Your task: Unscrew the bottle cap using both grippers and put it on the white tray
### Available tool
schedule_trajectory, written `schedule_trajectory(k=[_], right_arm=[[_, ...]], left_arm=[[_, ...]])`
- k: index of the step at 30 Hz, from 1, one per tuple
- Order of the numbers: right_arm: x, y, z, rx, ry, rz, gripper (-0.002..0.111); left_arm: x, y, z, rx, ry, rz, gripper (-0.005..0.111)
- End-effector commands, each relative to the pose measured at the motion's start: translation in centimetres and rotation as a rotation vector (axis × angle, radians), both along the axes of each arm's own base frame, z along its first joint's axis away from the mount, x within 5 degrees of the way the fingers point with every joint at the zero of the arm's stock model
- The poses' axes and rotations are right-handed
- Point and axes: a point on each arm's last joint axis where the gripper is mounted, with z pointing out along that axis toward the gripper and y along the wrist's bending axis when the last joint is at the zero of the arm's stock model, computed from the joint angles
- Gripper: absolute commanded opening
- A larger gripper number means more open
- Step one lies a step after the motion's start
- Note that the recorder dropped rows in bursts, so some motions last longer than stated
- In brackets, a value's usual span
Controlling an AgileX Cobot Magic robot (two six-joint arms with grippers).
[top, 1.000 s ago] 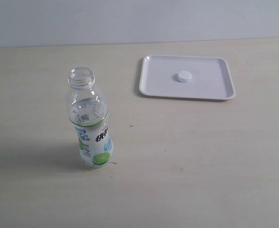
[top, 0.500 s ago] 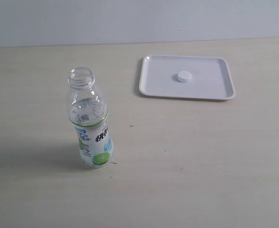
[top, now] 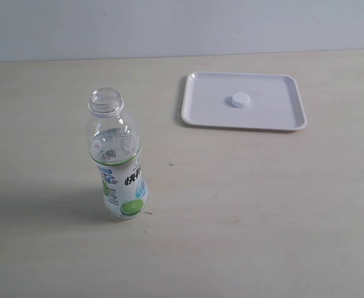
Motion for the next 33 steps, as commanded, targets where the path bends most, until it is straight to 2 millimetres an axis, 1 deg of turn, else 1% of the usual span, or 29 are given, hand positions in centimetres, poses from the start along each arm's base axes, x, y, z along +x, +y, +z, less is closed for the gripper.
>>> schedule_trajectory(k=[1, 5, 10, 13, 19, 33], right_arm=[[-0.1, -0.1, -0.1, 0.027, 0.008, -0.030, 0.000], [-0.1, -0.2, -0.4, 0.057, 0.023, -0.053, 0.000], [0.2, -0.6, -2.6, 0.115, 0.069, -0.116, 0.000], [0.2, -0.6, -2.5, 0.133, 0.056, -0.119, 0.000], [0.2, -0.8, -2.5, 0.081, 0.063, -0.123, 0.000], [0.2, -0.7, -2.6, 0.091, 0.065, -0.124, 0.000]], left_arm=[[0.0, 0.0, -0.1, -0.010, -0.001, 0.002, 0.000], [0.0, 0.0, -0.1, -0.010, -0.001, 0.002, 0.000], [0.0, 0.0, -0.1, -0.010, -0.001, 0.002, 0.000], [0.0, 0.0, -0.1, -0.010, -0.001, 0.002, 0.000], [0.0, 0.0, -0.1, -0.010, -0.001, 0.002, 0.000], [0.0, 0.0, -0.1, -0.010, -0.001, 0.002, 0.000]])
